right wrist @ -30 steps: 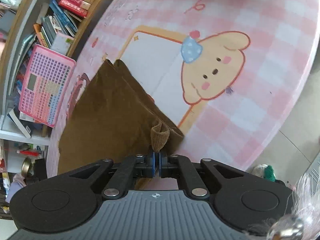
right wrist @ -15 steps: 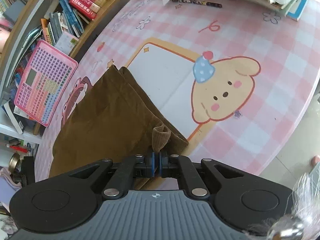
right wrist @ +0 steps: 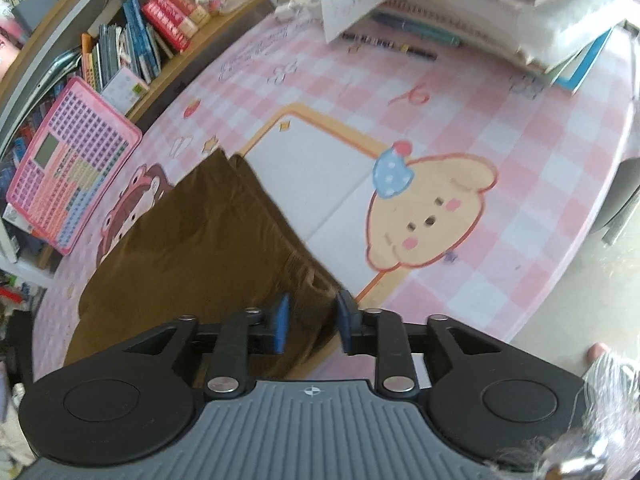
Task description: Fold clothes
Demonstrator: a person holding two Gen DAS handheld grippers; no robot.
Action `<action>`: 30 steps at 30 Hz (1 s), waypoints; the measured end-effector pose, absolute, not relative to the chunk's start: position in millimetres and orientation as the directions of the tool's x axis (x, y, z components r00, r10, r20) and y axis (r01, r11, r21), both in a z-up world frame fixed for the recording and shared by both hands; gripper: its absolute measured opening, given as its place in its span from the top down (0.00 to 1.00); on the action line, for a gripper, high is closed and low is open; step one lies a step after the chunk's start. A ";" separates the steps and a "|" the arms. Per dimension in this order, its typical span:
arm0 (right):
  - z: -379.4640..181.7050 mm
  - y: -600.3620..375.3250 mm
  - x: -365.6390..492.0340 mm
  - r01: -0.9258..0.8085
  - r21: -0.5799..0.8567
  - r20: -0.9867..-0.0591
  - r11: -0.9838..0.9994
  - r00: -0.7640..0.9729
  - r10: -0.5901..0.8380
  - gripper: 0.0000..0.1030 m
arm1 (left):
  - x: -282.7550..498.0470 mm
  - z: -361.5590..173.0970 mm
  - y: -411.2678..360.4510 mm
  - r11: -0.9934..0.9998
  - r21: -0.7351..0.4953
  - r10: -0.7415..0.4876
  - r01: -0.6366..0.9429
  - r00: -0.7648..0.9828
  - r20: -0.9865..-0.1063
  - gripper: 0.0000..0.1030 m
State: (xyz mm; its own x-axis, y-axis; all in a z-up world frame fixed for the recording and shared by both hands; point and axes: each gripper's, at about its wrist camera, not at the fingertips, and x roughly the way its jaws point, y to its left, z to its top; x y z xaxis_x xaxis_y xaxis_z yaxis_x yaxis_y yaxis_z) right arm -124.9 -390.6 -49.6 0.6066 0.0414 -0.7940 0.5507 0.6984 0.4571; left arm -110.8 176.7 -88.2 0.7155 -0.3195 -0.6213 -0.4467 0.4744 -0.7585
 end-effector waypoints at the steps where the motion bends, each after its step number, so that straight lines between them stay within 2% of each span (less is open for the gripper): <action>1: -47.4 -389.4 -126.1 0.556 0.441 -0.794 0.704 0.608 0.017 0.71 | -110.9 -88.1 178.6 0.474 -0.754 -0.312 -0.454 0.714 -0.626 0.56; 2: -45.0 -387.1 -126.8 0.562 0.419 -0.795 0.713 0.606 -0.011 0.69 | -109.5 -88.0 179.7 0.475 -0.749 -0.306 -0.461 0.712 -0.632 0.50; 4: -39.8 -380.5 -126.9 0.560 0.371 -0.791 0.741 0.608 -0.063 0.66 | -106.4 -88.1 181.0 0.479 -0.745 -0.299 -0.464 0.712 -0.635 0.46; 9: -24.8 -343.8 -122.7 0.448 0.205 -0.736 0.870 0.657 -0.165 0.66 | -98.4 -90.2 181.3 0.472 -0.752 -0.296 -0.460 0.721 -0.627 0.45; 13: -11.4 -298.2 -95.1 0.217 0.107 -0.705 0.970 0.704 -0.079 0.66 | -93.4 -91.4 181.5 0.464 -0.757 -0.297 -0.459 0.725 -0.622 0.45; 21: -12.5 -192.6 -55.8 -0.125 0.080 -0.741 0.989 0.656 0.143 0.62 | -86.9 -95.3 182.8 0.442 -0.774 -0.299 -0.452 0.740 -0.603 0.46; 24: -20.1 -158.4 -50.4 -0.208 0.059 -0.764 0.976 0.620 0.178 0.62 | -84.5 -94.9 182.1 0.461 -0.763 -0.291 -0.453 0.735 -0.612 0.54; 26: -29.7 -139.2 -48.1 -0.246 0.037 -0.786 0.969 0.591 0.180 0.63 | -81.3 -94.3 181.4 0.492 -0.741 -0.283 -0.458 0.720 -0.633 0.73; 28: -38.2 -126.8 -48.0 -0.262 0.016 -0.800 0.965 0.576 0.169 0.62 | -81.5 -90.7 181.6 0.523 -0.732 -0.277 -0.436 0.725 -0.630 0.82; 30: -41.5 -120.4 -47.3 -0.272 0.006 -0.802 0.962 0.573 0.166 0.62 | -86.9 -77.2 179.3 0.577 -0.732 -0.270 -0.363 0.761 -0.590 0.85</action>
State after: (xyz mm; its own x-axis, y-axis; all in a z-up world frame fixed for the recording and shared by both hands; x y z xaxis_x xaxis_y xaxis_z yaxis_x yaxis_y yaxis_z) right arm -47.3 -120.4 -41.5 0.5732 0.1663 -0.8024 -0.2716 0.9624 0.0055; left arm -86.9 179.3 -77.2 0.7612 -0.2695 -0.5898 -0.3630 0.5767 -0.7319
